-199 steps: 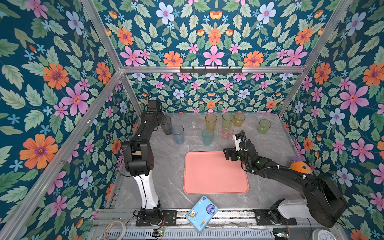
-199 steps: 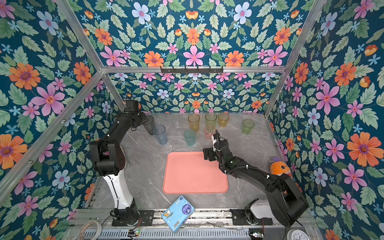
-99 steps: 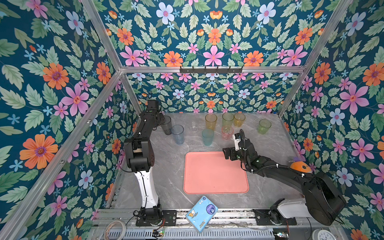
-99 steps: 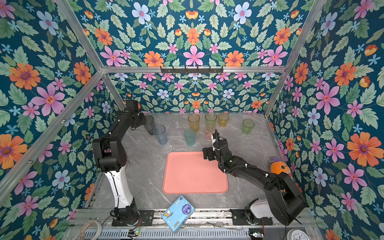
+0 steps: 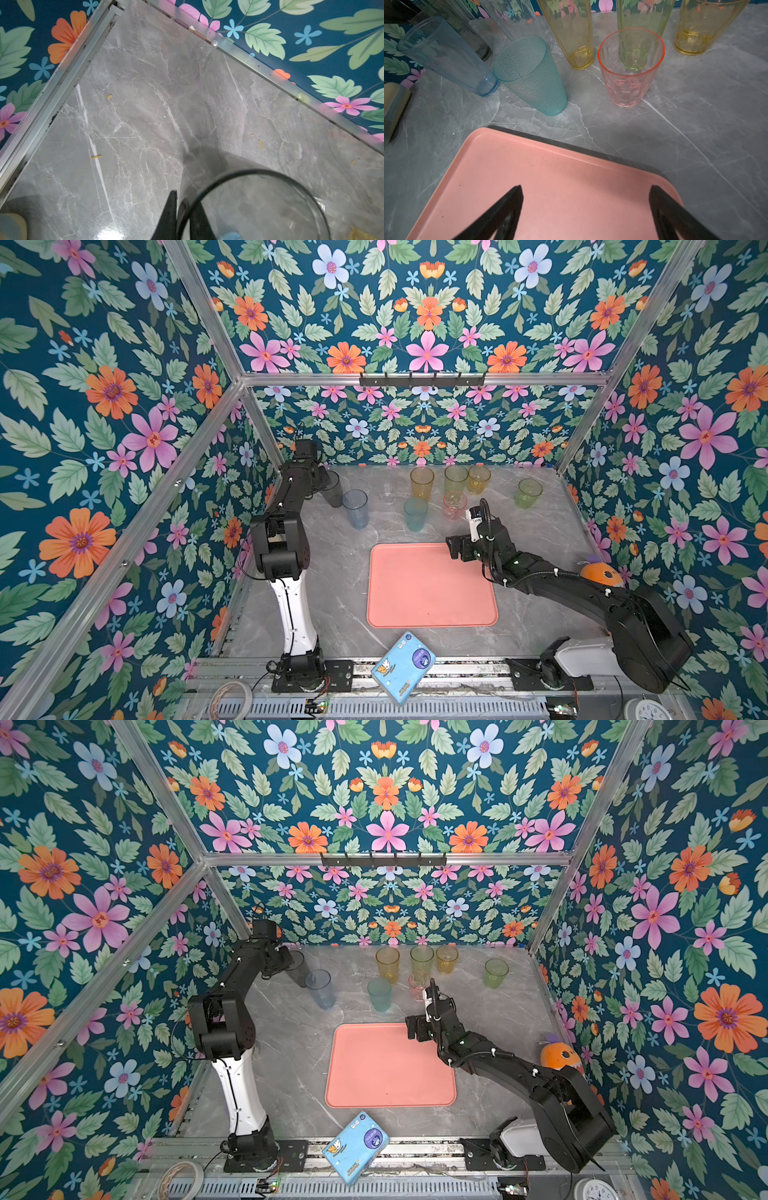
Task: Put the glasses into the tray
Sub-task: 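Lower the left gripper onto the dark grey glass and grasp it, then lift the dark grey glass with the left gripper and carry it toward the tray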
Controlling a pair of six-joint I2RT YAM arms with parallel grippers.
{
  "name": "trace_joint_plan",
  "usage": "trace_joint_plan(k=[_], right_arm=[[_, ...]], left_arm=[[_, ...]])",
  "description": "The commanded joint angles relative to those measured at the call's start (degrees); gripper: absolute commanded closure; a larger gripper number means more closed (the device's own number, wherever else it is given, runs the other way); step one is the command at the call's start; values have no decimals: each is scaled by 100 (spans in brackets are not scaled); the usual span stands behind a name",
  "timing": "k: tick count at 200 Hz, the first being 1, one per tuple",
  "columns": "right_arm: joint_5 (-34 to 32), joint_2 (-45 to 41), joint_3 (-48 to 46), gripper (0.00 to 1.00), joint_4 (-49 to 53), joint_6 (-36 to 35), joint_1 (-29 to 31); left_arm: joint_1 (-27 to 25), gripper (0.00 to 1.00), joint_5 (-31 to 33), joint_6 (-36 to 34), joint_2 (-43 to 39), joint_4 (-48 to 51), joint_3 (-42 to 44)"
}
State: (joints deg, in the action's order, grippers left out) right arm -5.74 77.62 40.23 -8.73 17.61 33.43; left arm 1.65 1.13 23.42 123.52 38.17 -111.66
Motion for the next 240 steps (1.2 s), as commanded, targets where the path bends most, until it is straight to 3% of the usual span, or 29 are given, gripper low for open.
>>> trace_joint_plan(k=[1, 129, 240], right_arm=[[-50, 6, 45, 4, 21, -64, 1], [-33, 65, 126, 4, 107, -56, 1], [23, 74, 213, 4, 258, -6, 6]], left_arm=[[19, 89, -16, -124, 18, 157, -45], [20, 100, 26, -207, -410, 741, -111], [2, 100, 253, -468, -1779, 2380, 117]])
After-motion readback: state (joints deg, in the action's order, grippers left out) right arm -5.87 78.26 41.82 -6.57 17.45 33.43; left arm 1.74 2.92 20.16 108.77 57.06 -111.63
